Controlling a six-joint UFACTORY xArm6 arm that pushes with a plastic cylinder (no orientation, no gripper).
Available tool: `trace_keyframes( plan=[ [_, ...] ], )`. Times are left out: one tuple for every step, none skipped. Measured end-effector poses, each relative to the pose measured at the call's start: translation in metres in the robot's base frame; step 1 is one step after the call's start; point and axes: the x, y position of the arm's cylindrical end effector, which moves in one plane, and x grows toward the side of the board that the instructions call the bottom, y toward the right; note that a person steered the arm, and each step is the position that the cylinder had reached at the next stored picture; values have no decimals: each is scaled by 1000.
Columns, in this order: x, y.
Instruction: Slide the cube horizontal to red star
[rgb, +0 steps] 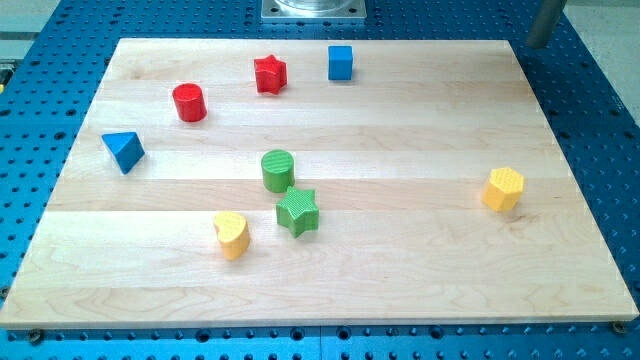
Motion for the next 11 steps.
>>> trace_keyframes(
  plan=[
    [20,2],
    [36,-24],
    [61,-56],
    [24,-126],
    [0,-159],
    [-1,-217],
    [3,-250],
    [45,-253],
    [77,-255],
    [69,-262],
    [29,-258]
  ],
)
